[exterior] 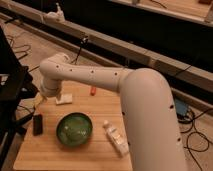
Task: Place the eraser on the white sponge
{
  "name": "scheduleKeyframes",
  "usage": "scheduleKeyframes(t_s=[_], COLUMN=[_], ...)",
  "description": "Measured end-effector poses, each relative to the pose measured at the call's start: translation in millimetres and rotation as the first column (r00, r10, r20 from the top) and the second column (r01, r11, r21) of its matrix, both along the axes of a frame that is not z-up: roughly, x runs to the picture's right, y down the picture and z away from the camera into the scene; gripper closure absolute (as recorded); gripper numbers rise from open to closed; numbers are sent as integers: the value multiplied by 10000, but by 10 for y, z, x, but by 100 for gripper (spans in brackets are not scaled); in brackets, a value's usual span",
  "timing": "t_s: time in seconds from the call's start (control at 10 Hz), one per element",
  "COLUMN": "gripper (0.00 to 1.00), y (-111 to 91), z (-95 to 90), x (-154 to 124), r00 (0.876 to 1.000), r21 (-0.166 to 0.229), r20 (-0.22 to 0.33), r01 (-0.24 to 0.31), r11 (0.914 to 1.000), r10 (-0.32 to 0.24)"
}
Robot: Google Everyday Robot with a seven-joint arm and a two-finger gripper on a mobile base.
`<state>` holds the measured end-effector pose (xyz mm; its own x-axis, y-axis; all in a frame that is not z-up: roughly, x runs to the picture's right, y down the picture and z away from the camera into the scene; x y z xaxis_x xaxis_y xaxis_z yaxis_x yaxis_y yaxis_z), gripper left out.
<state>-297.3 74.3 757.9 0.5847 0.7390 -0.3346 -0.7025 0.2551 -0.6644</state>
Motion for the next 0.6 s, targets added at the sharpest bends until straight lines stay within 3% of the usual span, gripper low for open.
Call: scheduleKeyframes(t_s=[0.4, 0.6], gripper=[27, 27], y=[502, 656], z=[226, 348], x=[-436, -681], r00=[9960, 9932], r21=[-562, -707], r20=[119, 190], r01=[895, 1159], r11=[9944, 9907], r10=[-890, -1148])
